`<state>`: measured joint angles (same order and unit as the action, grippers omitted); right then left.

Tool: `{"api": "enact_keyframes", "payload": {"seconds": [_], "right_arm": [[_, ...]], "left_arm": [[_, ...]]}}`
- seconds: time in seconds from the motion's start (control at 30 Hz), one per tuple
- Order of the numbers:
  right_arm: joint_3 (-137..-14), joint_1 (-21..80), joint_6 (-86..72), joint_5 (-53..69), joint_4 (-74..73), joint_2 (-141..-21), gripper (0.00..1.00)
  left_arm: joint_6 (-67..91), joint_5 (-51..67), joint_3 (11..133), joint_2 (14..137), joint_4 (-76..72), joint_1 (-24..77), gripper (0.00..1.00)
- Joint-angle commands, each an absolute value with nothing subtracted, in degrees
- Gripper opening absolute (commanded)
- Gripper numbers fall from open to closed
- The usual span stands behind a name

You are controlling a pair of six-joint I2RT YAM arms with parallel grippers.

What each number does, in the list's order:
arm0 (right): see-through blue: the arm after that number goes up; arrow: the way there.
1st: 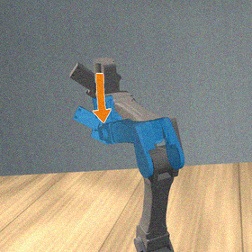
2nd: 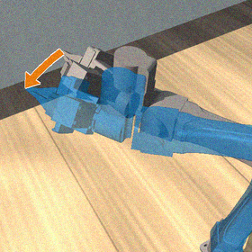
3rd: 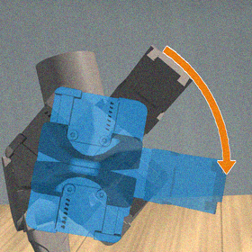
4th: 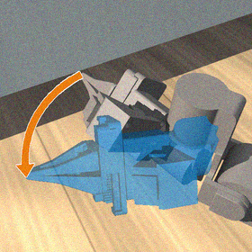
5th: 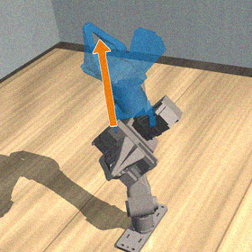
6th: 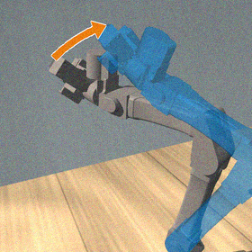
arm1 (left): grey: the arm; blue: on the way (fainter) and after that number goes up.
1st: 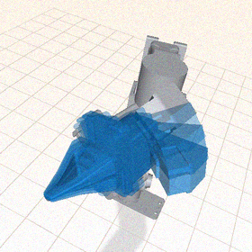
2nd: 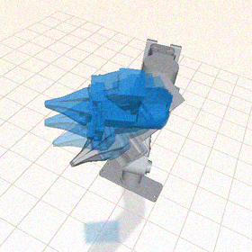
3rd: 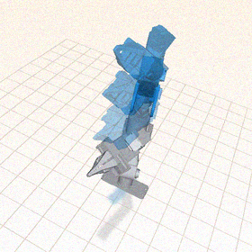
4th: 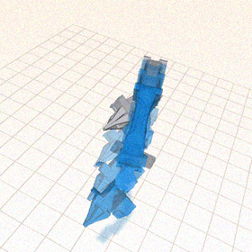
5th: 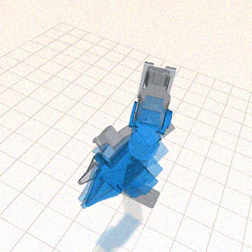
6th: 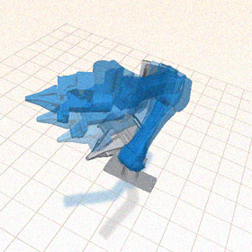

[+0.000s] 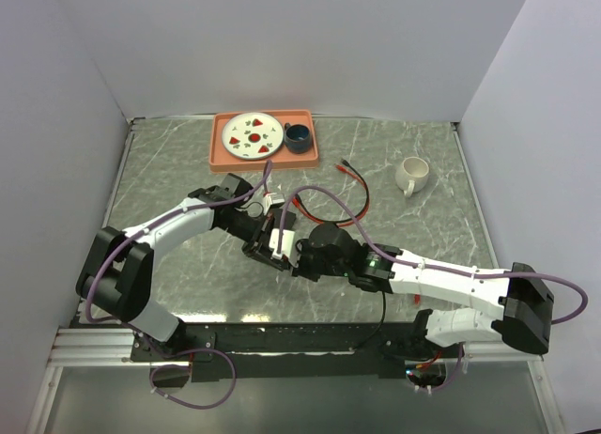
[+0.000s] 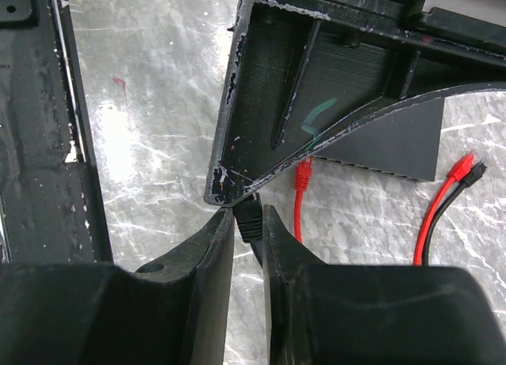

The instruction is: Insert the plug into the switch port

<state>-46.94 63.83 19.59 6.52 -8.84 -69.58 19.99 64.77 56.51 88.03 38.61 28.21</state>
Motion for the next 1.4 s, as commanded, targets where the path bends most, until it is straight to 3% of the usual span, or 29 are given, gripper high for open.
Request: {"api": "enact_keyframes", "payload": {"seconds": [0.0,0.07,0.13,0.17,0.27,0.37,0.5,0.73,0.87,1.1,1.37], "right_arm": [[-49.3,63.9,18.5,7.3,-4.7,-69.7,0.0],[-49.0,64.0,18.3,7.2,-4.7,-69.7,0.0],[-48.9,64.0,18.1,6.8,-4.8,-69.8,0.0],[-48.7,64.0,18.0,6.7,-4.7,-69.8,0.0],[-48.2,63.9,17.7,5.4,-4.9,-70.0,0.0],[-47.3,63.6,17.5,2.7,-5.0,-70.6,0.0],[-46.7,60.7,16.3,1.3,-5.4,-73.8,0.0],[-50.0,51.3,13.7,6.6,-4.1,-83.0,0.0],[-56.0,49.0,15.7,6.9,-6.2,-90.8,0.0],[-66.1,47.7,16.4,7.6,-10.4,-101.7,0.0],[-63.2,47.5,14.6,7.4,-11.5,-99.3,0.0]], "left_arm": [[18.9,69.2,59.2,88.1,37.0,28.7,0.16],[19.4,67.4,59.2,87.7,36.4,28.7,0.47],[20.1,65.0,59.6,87.0,36.2,28.7,0.62],[20.3,62.3,59.7,86.9,36.6,28.6,0.83],[20.8,57.8,59.5,86.6,36.0,27.1,0.99],[22.1,52.3,58.9,86.2,35.6,23.8,0.99],[24.7,27.2,61.2,84.8,36.8,20.5,0.97],[31.7,6.4,58.9,83.8,28.2,19.1,0.97],[34.6,0.9,58.1,89.5,23.6,18.5,0.98],[34.2,3.6,59.6,96.6,17.8,17.1,0.99],[32.2,8.3,58.7,101.0,14.0,17.1,0.89]]}}
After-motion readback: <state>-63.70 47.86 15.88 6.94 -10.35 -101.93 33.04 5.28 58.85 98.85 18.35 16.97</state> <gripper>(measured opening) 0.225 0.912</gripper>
